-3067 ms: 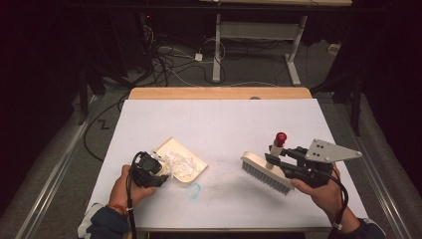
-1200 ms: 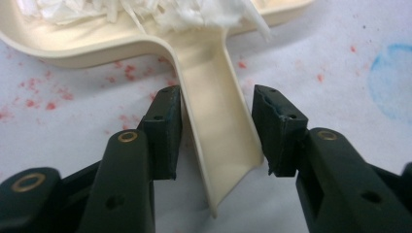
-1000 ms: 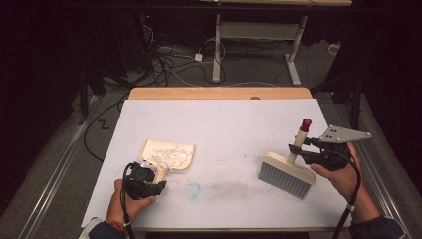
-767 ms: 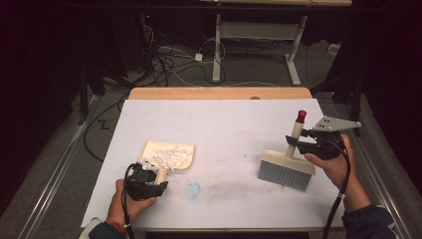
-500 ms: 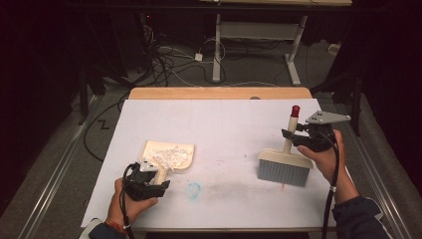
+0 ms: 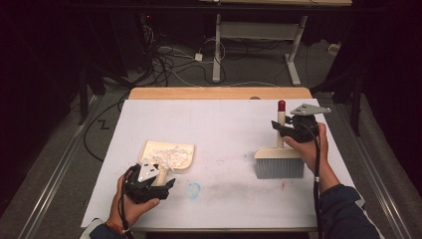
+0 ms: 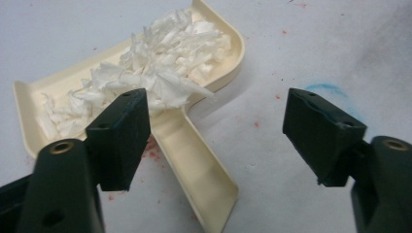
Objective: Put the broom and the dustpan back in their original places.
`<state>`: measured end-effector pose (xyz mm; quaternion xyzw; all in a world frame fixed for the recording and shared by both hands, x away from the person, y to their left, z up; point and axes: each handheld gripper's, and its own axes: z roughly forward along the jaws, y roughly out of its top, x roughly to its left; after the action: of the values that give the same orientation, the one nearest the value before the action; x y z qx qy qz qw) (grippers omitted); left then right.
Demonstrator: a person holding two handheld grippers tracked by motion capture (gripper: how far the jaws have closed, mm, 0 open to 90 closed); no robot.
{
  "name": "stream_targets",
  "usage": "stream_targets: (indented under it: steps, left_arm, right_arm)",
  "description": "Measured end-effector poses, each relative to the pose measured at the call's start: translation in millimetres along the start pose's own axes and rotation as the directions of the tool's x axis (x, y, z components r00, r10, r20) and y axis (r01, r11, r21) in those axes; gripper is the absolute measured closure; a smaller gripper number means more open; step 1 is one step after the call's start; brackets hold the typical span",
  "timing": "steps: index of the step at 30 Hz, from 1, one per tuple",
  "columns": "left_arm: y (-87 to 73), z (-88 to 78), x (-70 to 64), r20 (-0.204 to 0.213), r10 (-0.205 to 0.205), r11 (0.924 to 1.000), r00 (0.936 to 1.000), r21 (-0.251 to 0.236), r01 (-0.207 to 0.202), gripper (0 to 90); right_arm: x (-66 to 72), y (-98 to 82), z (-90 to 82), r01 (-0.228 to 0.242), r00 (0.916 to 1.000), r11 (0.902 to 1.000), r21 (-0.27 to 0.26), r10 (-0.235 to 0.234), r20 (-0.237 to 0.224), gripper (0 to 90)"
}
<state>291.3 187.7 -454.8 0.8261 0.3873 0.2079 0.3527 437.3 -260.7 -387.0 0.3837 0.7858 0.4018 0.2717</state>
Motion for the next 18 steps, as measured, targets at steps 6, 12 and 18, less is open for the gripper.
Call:
stream_targets:
  steps: [6,12,18]
  left_arm:
    - [0.2,2.7,-3.5,-0.004,0.020,0.9997,0.9998,0.011,-0.019,22.7]
    - [-0.2,5.3,-5.9,0.000,0.038,0.9991,0.9993,0.017,-0.038,20.7]
    - [-1.2,6.6,-8.0,-0.003,0.059,0.9981,0.9982,0.015,-0.059,20.2]
  right_arm:
    - [-1.2,0.4,5.4,-0.052,0.9971,0.9976,-0.045,0.055,0.053,55.7]
    - [-1.2,3.2,-2.6,-0.055,0.9944,0.9909,-0.123,0.065,0.083,53.7]
    - [0.3,3.3,-14.4,-0.047,0.9951,0.9858,-0.161,0.061,0.078,51.2]
